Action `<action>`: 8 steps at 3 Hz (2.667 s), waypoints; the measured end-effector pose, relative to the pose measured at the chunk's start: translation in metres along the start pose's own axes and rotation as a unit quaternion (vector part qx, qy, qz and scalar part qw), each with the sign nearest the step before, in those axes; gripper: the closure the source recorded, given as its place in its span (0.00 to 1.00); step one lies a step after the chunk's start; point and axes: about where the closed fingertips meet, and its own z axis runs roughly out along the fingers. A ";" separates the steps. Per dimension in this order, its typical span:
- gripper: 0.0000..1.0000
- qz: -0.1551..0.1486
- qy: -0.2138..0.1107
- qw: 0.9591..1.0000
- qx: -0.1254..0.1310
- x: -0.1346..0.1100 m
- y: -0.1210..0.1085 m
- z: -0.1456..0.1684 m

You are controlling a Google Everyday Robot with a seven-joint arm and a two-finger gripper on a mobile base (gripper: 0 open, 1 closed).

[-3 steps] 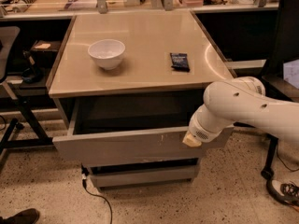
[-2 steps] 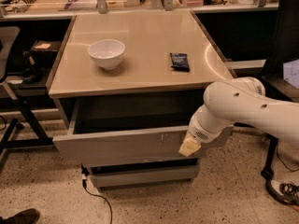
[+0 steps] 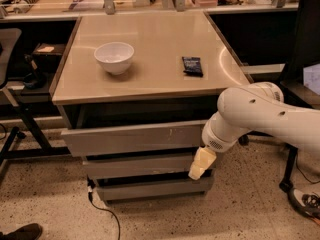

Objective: Close top drawer

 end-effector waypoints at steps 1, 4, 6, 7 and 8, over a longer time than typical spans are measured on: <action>0.20 0.000 0.000 1.000 0.000 0.000 0.000 0.000; 0.90 -0.009 0.003 1.000 0.018 -0.011 -0.010 0.000; 1.00 -0.022 0.003 0.998 0.054 -0.041 -0.048 0.008; 1.00 -0.026 0.008 0.998 0.056 -0.049 -0.056 0.021; 0.81 -0.026 0.008 0.998 0.056 -0.049 -0.056 0.021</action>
Offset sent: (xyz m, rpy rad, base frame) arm 0.0000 0.0000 0.0000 0.0000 0.0000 0.0000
